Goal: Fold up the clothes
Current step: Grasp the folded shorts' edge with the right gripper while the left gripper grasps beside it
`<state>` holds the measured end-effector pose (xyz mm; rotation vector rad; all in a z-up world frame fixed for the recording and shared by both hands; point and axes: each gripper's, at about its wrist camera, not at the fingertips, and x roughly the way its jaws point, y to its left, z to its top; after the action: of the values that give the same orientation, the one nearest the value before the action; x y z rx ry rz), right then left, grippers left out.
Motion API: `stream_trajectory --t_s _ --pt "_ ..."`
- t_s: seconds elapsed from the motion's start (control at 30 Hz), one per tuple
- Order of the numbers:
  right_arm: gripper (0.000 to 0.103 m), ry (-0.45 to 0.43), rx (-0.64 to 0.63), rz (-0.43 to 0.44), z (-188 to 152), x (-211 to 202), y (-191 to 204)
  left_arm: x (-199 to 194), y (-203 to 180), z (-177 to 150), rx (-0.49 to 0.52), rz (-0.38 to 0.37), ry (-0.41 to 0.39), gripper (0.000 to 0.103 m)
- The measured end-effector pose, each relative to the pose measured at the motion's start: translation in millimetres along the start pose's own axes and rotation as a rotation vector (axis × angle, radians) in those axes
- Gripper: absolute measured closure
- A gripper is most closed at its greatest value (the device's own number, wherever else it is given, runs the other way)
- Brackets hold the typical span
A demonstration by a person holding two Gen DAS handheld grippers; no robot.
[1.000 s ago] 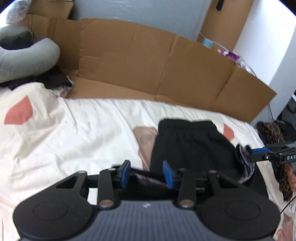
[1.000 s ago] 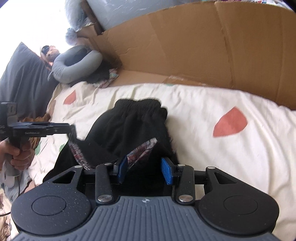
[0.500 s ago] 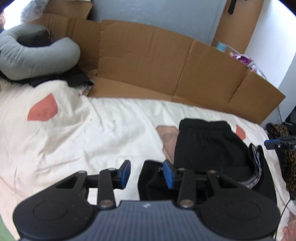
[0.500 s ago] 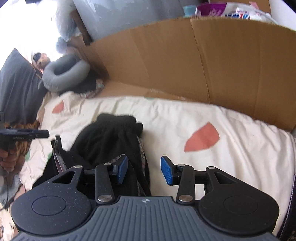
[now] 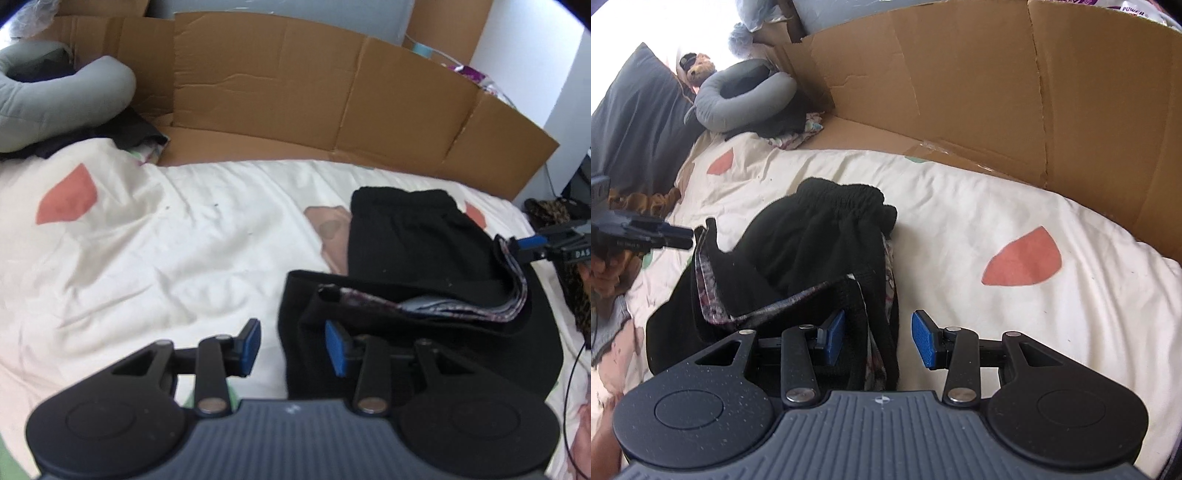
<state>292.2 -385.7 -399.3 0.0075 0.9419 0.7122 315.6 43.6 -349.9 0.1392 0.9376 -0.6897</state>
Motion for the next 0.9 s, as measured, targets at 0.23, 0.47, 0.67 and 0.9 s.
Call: stream_trajectory --t_s 0.23,0.47,0.67,0.9 --pt "0.057 -0.01 0.033 0.037 2.9 10.9 0.3 15.6 -8.3 2.4 0.01 -0.036 -0.013 0.07" --pt "0.094 -0.047 0.003 0.028 4.2 2.7 4.4 20.0 -10.7 3.5 0.011 -0.037 -0.045 0.095" --pt "0.096 -0.093 0.045 0.002 5.8 -9.4 -3.8 14.8 -2.0 5.5 -0.033 -0.002 -0.077 0.1" --pt "0.096 -0.126 0.135 -0.056 3.7 -9.0 -19.7 19.9 8.7 7.3 -0.087 0.034 -0.063 0.1"
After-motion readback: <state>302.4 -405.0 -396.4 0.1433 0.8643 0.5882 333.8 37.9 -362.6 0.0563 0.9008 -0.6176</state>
